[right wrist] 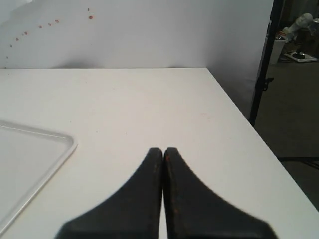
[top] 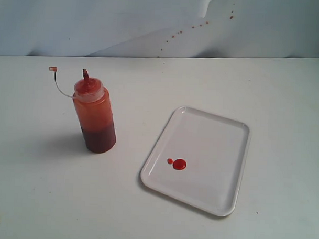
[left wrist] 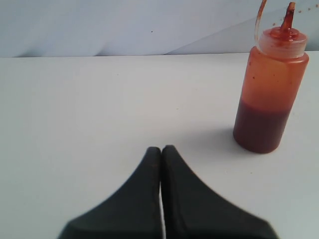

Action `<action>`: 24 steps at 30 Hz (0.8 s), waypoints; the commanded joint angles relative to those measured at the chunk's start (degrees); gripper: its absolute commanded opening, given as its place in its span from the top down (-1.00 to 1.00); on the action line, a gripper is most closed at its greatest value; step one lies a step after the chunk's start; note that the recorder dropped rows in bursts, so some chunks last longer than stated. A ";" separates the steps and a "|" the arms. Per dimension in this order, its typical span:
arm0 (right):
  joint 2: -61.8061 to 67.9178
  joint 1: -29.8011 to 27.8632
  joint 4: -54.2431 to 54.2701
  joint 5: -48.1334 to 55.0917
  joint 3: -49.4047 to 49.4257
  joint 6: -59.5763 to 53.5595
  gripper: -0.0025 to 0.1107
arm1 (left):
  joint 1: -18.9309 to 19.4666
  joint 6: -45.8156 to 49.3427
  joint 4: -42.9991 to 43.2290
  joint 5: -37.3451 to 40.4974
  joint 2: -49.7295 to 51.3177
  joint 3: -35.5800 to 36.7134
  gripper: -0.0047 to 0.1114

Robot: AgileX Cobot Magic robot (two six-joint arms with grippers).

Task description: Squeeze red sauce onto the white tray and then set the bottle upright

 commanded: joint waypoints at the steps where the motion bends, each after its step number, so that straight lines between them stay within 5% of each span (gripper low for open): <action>1: -0.07 -0.35 -0.82 1.32 0.17 -2.50 0.96 | 0.01 0.09 0.00 -0.89 -0.22 0.27 0.92; 24: -13.61 8.82 0.06 15.51 0.17 -4.61 0.96 | 0.01 0.09 0.00 -0.89 -0.22 0.27 0.92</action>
